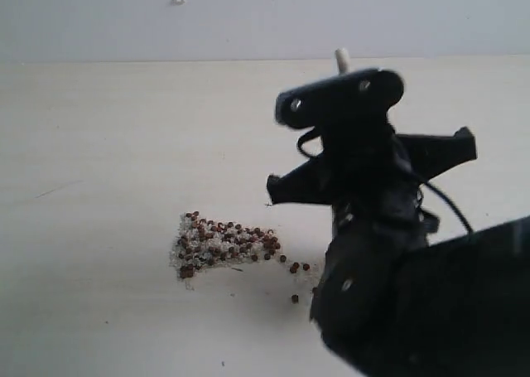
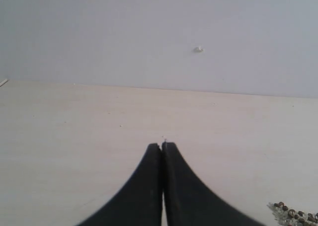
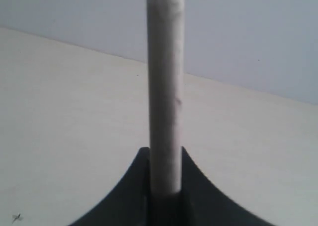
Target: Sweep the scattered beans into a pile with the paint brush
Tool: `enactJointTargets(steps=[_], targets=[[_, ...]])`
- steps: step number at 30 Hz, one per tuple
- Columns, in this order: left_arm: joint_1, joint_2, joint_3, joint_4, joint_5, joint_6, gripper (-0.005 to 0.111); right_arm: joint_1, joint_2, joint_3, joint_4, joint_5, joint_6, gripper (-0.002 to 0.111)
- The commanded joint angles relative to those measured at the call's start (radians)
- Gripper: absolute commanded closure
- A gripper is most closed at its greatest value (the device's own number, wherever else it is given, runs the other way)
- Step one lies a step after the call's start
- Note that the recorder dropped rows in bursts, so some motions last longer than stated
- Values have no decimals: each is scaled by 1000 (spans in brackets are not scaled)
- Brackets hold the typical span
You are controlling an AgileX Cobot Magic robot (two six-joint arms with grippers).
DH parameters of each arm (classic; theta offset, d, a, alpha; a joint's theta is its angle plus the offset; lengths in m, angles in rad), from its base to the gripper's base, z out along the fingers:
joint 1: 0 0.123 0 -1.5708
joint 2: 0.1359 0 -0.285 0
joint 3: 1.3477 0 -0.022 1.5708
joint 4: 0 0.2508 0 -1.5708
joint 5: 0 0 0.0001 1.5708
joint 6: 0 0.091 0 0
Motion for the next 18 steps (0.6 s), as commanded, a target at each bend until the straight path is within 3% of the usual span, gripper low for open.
enactJointTargets(steps=[1,18], targets=[[-7,-5,0,-8,3,1,107,81,123,-21,27,40,21,108],[-7,-5,0,-8,3,1,107,91,379,-278,93,40,21,108]])
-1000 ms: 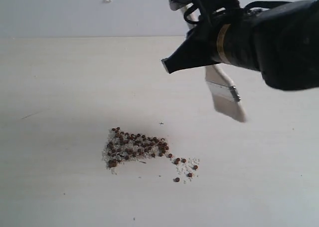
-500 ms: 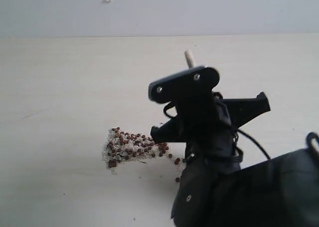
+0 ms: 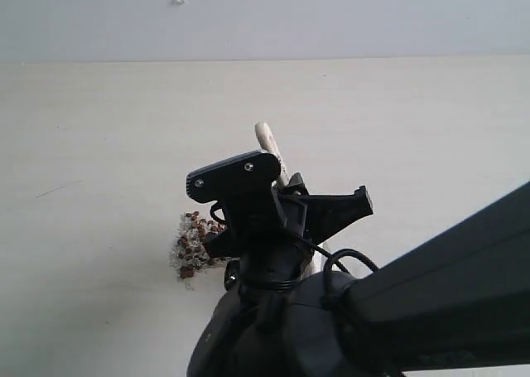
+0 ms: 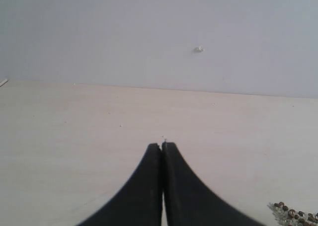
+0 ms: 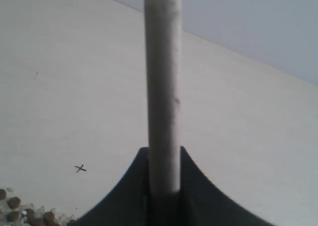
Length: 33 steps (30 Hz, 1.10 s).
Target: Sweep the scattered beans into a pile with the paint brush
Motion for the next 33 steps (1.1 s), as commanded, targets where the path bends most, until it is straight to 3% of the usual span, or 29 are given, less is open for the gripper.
enactJointTargets(steps=[1,22,33], targets=[[-7,-5,0,-8,3,1,107,4,24,-54,-19,-2,9,108],[-7,-5,0,-8,3,1,107,-49,112,-352,-56,-2,7,108],[-7,-5,0,-8,3,1,107,-43,7,-352,-50,-2,-184,108]])
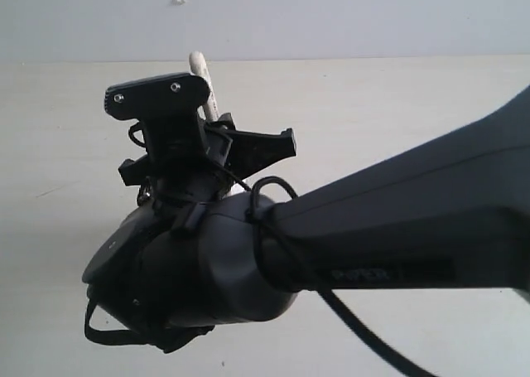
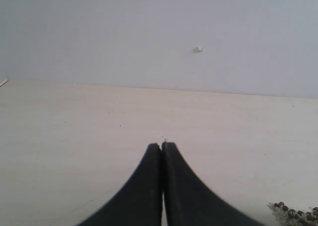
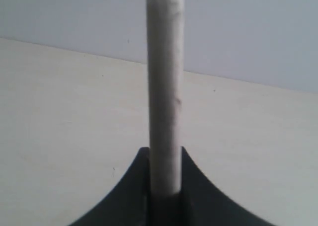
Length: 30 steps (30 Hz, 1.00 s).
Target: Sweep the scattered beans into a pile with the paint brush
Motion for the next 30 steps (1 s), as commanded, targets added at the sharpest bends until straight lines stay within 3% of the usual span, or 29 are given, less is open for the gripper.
enactJointTargets(steps=[1,9,17,21,25,30], targets=[[-7,-5,0,-8,3,1,107,0,-44,-6,-31,13,-115,108],[-7,-5,0,-8,3,1,107,-128,92,-6,-79,13,-192,108],[-7,-5,0,-8,3,1,107,-110,107,-8,-89,-139,37,108],[-7,-5,0,-8,3,1,107,-65,103,-8,-143,-105,96,108],[-7,-5,0,-8,3,1,107,-40,61,-8,-85,13,21,108],[-7,-5,0,-8,3,1,107,-12,9,-8,-29,13,-131,108]])
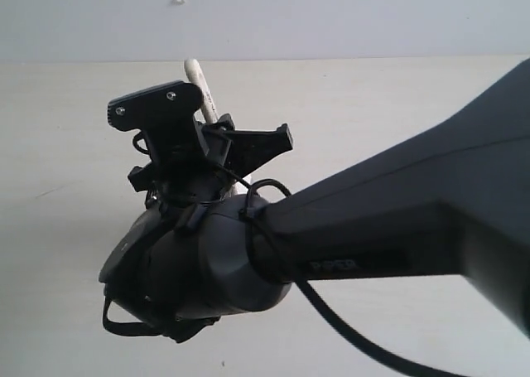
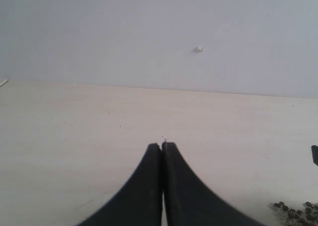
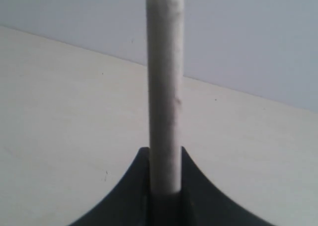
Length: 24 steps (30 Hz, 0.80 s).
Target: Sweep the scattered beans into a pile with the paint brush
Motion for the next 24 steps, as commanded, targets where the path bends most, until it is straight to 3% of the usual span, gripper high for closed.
enactJointTargets(steps=[1,11,24], targets=[[-7,-5,0,-8,1,1,107,27,-47,-6,57,35,-124,108],[-7,-5,0,-8,1,1,107,46,-29,-3,260,35,-187,108],[-7,-5,0,-8,1,1,107,119,-25,-3,223,-20,-114,108]])
